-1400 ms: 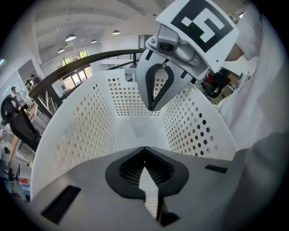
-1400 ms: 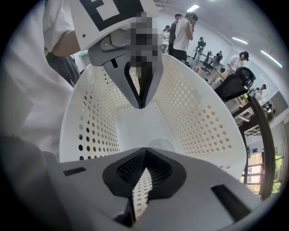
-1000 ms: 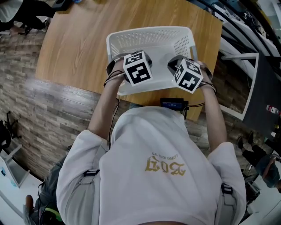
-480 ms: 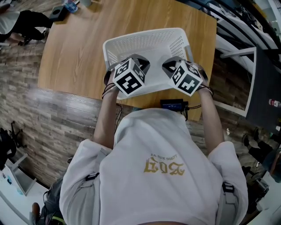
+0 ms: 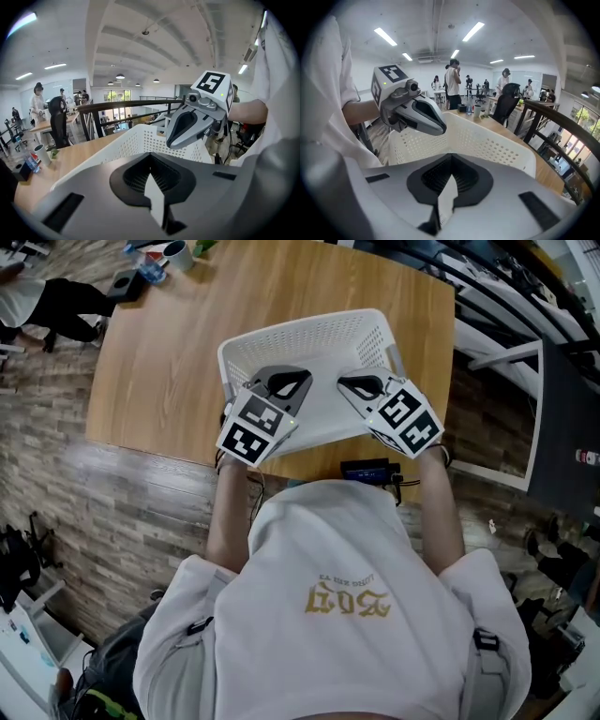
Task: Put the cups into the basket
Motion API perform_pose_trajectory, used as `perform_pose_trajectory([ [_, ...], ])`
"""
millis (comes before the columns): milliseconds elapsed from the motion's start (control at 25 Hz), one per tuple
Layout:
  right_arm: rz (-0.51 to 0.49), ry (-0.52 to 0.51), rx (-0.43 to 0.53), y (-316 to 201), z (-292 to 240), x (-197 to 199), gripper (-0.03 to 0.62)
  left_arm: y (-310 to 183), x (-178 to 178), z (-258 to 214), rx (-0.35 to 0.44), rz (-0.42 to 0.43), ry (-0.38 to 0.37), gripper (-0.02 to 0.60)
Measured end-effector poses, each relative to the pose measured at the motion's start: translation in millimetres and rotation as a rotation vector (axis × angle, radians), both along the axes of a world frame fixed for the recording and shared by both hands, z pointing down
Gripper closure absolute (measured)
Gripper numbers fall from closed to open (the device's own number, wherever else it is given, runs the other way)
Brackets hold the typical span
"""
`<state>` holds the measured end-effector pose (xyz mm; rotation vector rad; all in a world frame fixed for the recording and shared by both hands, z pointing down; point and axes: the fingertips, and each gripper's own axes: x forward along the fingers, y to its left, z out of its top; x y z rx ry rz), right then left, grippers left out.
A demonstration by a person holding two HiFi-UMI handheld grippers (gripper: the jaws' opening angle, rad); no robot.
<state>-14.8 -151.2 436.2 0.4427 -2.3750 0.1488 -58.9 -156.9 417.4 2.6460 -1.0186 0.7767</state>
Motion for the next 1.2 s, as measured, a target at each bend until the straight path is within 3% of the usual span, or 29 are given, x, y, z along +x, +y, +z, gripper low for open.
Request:
perform_pose_trajectory([
  [160, 0.053, -0.073, 0.051, -2, -15, 2, 0.583, 4, 6, -12, 0.047, 0.016, 0.031, 0.575],
  [480, 0.148, -0.235, 0.140, 1, -46, 6, 0.583, 5, 9, -62, 0.271, -0.034, 0.148, 0.575],
  [1200, 0.317, -0.383, 0.292, 10, -85, 27, 0.584, 18, -13, -97, 0.460, -0.189, 0.248, 0.575],
])
